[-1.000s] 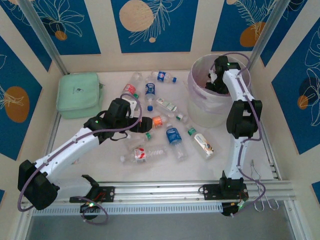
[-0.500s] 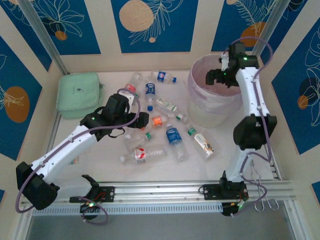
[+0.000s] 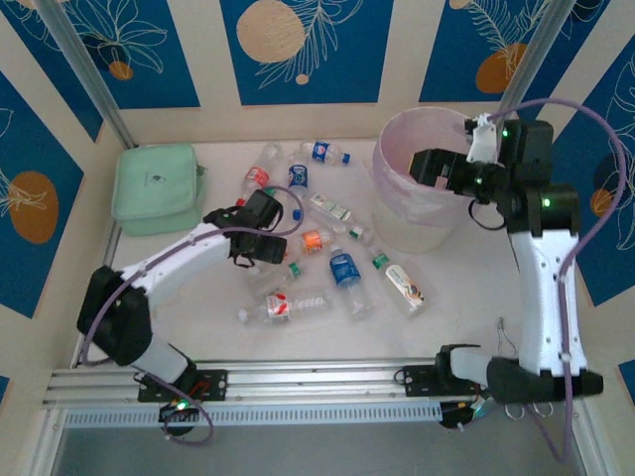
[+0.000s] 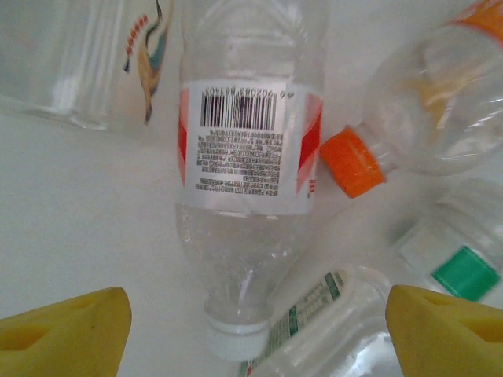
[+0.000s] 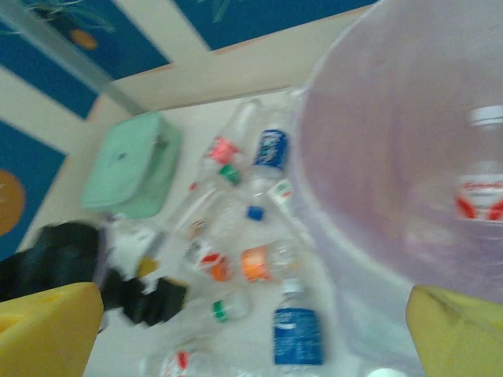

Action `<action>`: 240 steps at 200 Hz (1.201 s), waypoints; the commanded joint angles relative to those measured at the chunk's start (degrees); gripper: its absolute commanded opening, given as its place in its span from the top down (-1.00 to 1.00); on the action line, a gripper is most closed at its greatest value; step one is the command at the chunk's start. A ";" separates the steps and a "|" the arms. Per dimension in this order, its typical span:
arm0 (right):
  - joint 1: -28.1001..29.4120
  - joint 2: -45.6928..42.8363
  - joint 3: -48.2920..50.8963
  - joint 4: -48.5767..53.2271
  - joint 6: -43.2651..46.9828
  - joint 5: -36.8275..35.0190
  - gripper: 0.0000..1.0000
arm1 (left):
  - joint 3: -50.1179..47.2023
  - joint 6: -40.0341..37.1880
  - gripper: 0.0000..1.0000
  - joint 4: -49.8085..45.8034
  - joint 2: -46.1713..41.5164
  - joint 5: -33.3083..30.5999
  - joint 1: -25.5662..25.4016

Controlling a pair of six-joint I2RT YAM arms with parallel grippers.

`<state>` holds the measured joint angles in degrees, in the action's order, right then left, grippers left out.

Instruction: Put the plastic bottles in the bin

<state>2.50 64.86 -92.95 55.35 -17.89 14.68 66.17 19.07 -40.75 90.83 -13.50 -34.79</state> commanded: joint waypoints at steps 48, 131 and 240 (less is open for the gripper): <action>2.46 -6.38 11.20 -1.21 0.92 9.96 -0.99 | 0.12 -0.61 -0.43 5.07 6.97 4.19 3.80; 2.46 -5.05 16.20 -6.46 -1.30 12.00 -0.98 | -5.97 2.26 -0.31 12.19 9.11 9.18 4.29; 2.66 -5.00 18.59 -11.16 -3.97 10.96 -0.96 | -3.04 0.56 0.00 7.69 1.97 4.66 4.20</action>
<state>4.78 59.86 -75.20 47.05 -20.03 24.23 60.42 20.88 -28.88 97.54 -6.33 -30.87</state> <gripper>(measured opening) 0.983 0.505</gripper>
